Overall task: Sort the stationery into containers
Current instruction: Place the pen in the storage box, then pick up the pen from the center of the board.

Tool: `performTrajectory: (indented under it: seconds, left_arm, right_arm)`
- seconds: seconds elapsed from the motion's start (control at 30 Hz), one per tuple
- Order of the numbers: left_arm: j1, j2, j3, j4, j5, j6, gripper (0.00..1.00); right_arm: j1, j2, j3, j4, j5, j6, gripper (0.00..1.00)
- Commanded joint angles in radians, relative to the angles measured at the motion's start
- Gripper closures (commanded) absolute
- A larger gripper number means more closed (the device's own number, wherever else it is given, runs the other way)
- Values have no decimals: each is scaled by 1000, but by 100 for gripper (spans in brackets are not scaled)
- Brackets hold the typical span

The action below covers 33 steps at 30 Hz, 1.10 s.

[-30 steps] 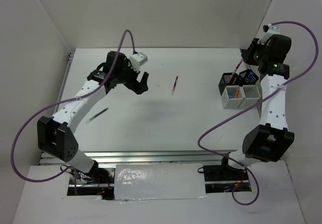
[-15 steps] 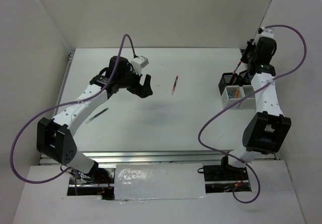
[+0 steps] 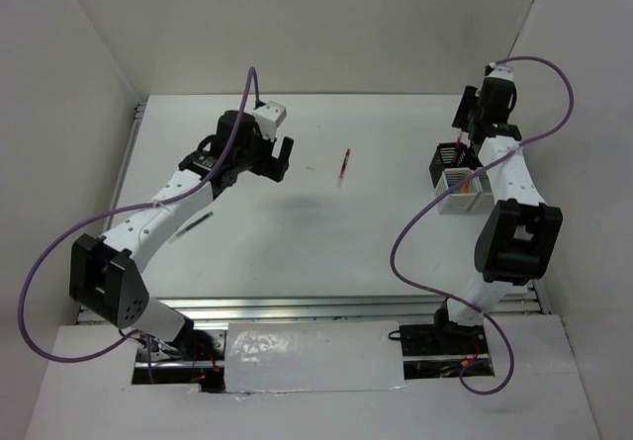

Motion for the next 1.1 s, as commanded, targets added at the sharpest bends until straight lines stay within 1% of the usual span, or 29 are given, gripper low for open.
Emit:
performTrajectory:
  seconds: [0.0,0.03,0.1,0.13,0.17,0.2,0.23,0.27,0.3,0.33,0.37,0.4,0.43,0.47,0.5,0.53,0.6,0.77,0.87,1.0,1.07]
  left_arm:
    - [-22,19,55,100,-32,39,1]
    - [-27,32,69,112,-37,80,1]
    - [-34,53,87,129,-8,93,1]
    - [-36,84,112,128,-4,76,1]
    - [-36,99,120,137,50,61,1]
    - [-36,131,130,148,69,61,1]
    - [-37,151,134,161,83,11,1]
    - [-50,167,138,177,85,-22,3]
    - [-57,208,150,204,75,-31,9]
    - [-70,229,161,214,69,-40,11]
    - [-91,254,172,221,54,-52,18]
    - [-100,280,207,223,39,-59,21]
    - [-109,338,230,215,20,-66,24]
    - [-123,369,285,203,11,-83,30]
    - [-128,435,316,191,11,-95,32]
    - [-133,469,347,165,15,-117,32]
    - [-136,559,423,146,23,-140,37]
    - [-142,699,535,155,34,-215,43]
    - [-152,794,586,169,14,-218,44]
    - [-163,862,618,208,9,-217,45]
    - [-171,906,664,195,9,-215,45]
  right_arm:
    - [19,-5,30,-5,36,-8,45]
    - [22,-8,29,-22,29,-6,41]
    - [20,-13,38,-48,-7,-2,38]
    - [20,-14,45,-74,-13,7,37]
    - [20,-17,50,-89,-24,12,36]
    - [20,-30,64,-106,-50,18,35]
    - [20,-37,65,-132,-62,33,35]
    - [17,-49,65,-144,-79,40,35]
    - [14,-78,62,-155,-133,50,35]
    - [13,-94,58,-166,-154,55,35]
    - [10,-132,50,-169,-177,58,35]
    - [7,-148,36,-173,-202,58,35]
    - [7,-164,29,-186,-240,55,35]
    - [3,-192,23,-190,-256,58,35]
    - [3,-209,4,-196,-271,61,35]
    - [0,-220,-4,-210,-296,61,35]
    - [-3,-257,-31,-223,-328,66,35]
    - [-7,-319,-92,-243,-372,61,35]
    - [-7,-336,-108,-255,-386,55,35]
    - [-13,-344,-123,-270,-397,46,35]
    - [-19,-346,-129,-279,-403,43,35]
